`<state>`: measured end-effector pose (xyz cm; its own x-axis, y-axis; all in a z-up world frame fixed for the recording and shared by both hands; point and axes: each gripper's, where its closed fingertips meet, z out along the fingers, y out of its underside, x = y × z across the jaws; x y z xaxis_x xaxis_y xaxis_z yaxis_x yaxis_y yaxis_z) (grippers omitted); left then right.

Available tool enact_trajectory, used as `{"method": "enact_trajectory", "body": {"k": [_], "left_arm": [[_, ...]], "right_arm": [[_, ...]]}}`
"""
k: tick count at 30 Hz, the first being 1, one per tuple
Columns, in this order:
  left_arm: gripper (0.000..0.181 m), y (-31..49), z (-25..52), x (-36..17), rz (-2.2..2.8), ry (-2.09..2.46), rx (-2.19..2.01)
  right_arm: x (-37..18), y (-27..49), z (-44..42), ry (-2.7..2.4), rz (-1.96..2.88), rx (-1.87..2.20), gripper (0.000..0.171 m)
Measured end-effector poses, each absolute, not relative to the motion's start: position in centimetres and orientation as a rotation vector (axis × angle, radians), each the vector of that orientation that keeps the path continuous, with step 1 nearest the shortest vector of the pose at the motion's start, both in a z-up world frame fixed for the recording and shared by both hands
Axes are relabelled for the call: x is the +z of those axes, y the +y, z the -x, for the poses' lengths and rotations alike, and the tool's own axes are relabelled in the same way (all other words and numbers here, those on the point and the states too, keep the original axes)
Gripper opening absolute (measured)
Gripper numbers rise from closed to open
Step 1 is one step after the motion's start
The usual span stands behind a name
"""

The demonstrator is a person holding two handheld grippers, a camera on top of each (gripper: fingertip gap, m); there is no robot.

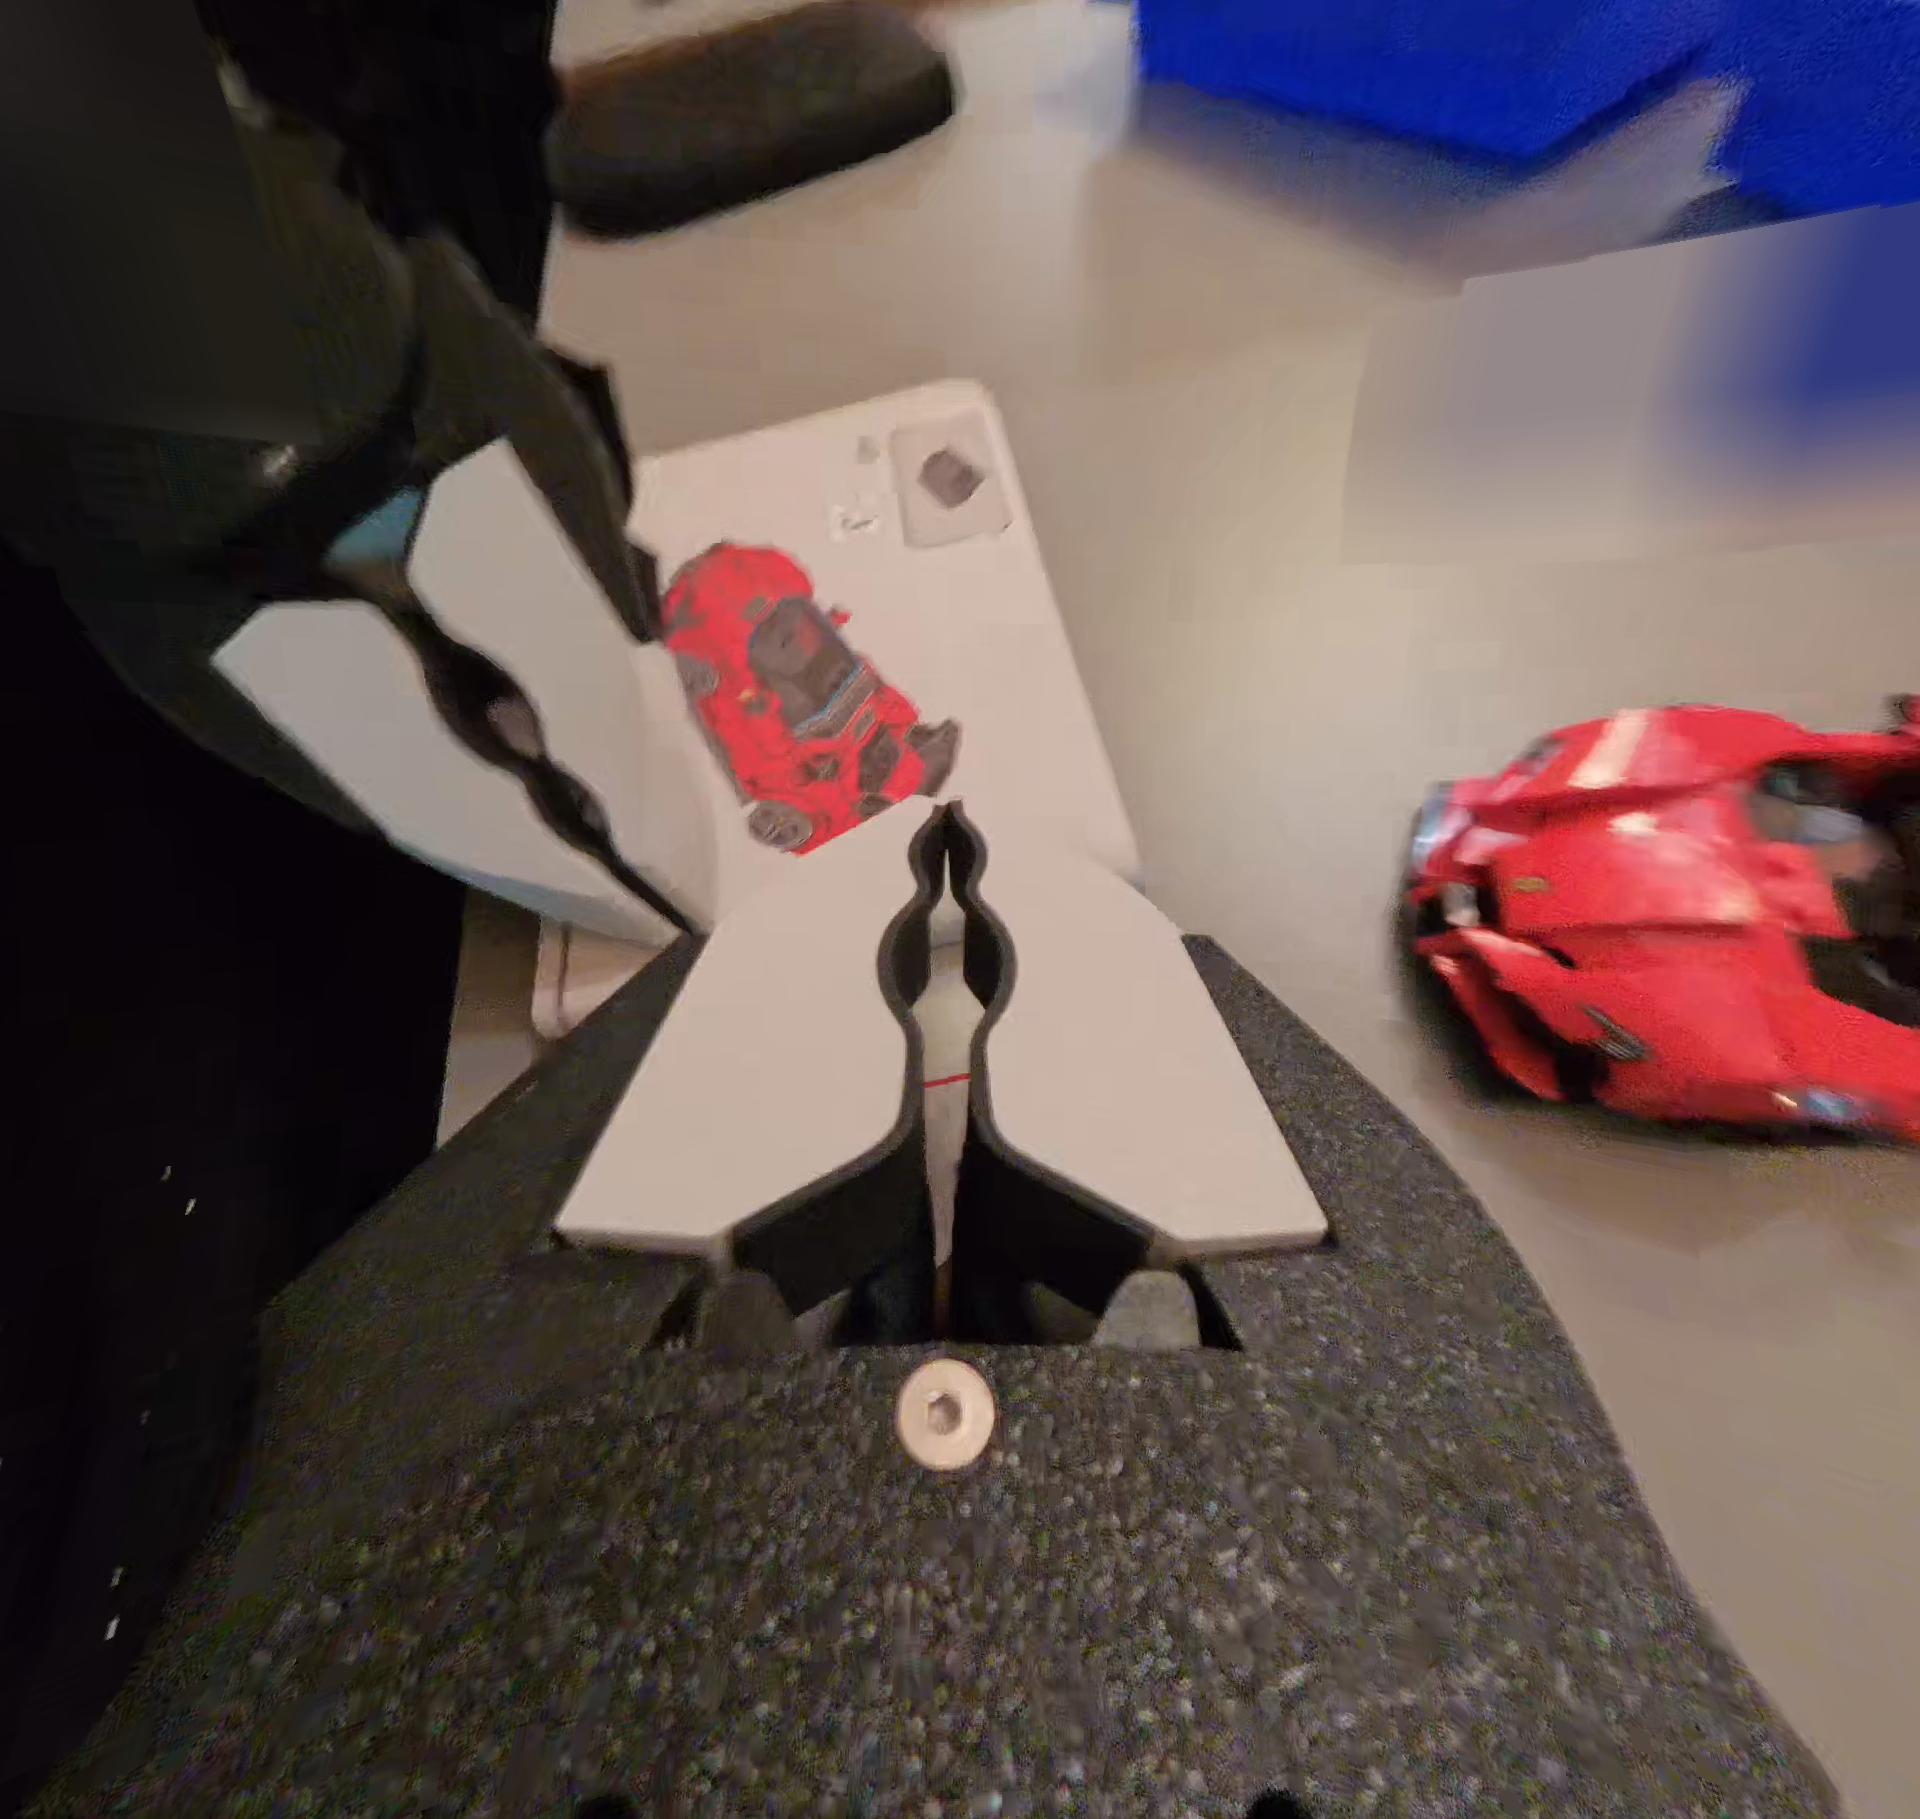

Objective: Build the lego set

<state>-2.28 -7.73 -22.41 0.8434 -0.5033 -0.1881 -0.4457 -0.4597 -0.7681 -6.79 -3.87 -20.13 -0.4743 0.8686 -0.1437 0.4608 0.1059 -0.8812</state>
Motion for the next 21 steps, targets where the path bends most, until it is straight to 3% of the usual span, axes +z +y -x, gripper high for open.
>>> {"method": "enact_trajectory", "body": {"k": [1,5,21], "left_arm": [[0.0,-7.7,2.3,-22.4,2.117,0.694,-0.07],[0.0,-7.7,2.4,-22.4,2.113,0.687,-0.055],[0.0,-7.7,2.4,-22.4,2.104,0.699,-0.027]], "right_arm": [[-20.1,-3.2,7.0,-1.93,1.331,1.305,0.0],[-22.5,-3.5,7.4,-2.066,1.296,1.019,0.0],[-22.2,-2.5,7.4,-1.999,1.416,1.085,0.0]]}}
